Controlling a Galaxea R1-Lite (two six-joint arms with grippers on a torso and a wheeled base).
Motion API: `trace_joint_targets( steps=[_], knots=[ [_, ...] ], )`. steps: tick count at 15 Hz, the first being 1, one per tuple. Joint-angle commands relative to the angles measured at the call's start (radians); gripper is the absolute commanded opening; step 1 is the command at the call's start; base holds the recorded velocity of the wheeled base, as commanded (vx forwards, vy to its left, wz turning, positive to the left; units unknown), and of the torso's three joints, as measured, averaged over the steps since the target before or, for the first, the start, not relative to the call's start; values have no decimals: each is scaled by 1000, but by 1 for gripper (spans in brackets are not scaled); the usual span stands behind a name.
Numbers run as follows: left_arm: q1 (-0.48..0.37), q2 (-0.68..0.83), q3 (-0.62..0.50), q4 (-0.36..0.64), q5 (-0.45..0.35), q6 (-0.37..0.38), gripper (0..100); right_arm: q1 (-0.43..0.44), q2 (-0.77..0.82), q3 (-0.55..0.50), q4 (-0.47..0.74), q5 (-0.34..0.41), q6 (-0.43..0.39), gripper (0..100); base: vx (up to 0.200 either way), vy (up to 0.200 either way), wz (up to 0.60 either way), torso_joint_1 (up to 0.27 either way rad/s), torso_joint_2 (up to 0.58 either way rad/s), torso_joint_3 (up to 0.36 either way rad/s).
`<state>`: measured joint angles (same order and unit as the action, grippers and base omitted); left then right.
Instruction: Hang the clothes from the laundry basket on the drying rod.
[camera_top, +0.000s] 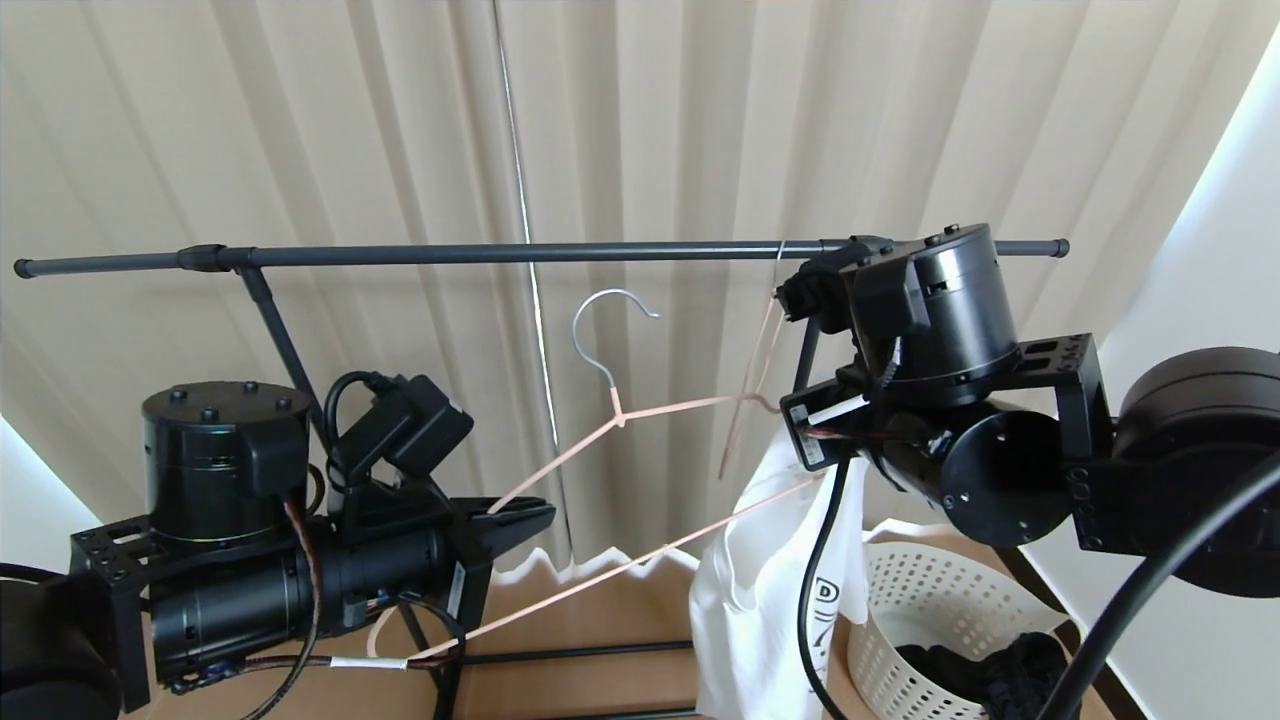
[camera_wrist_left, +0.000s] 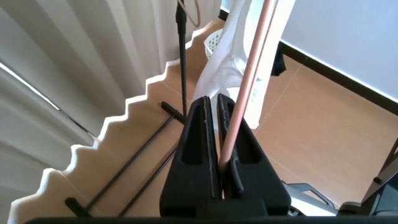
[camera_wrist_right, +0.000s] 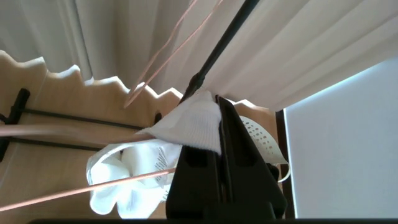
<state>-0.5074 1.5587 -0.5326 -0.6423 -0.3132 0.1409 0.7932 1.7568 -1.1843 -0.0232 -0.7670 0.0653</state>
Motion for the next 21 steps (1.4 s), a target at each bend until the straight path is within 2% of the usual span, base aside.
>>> trace_joint_targets(
  steps=[1,5,8,10,15,21],
  knots=[
    [0,18,-3,-2,2,-1,0,38,-16,14,0,0,5,0,0,0,0,0,0,0],
    [0,12,3,-2,11,0,0,92,-14,12,0,-3,50,0,0,0,0,0,0,0],
    [7,-17,19,-2,71,-4,0,47,-23,15,0,-5,94,0,0,0,0,0,0,0],
    [17,-40,29,-2,86,-38,0,34,-33,18,0,-25,116,0,0,0,0,0,0,0],
    [40,-42,22,-2,180,-53,0,35,-34,25,0,-48,122,0,0,0,0,0,0,0],
    [40,-42,-4,-2,233,-53,0,18,-11,17,-1,-118,122,0,0,0,0,0,0,0]
  ],
)
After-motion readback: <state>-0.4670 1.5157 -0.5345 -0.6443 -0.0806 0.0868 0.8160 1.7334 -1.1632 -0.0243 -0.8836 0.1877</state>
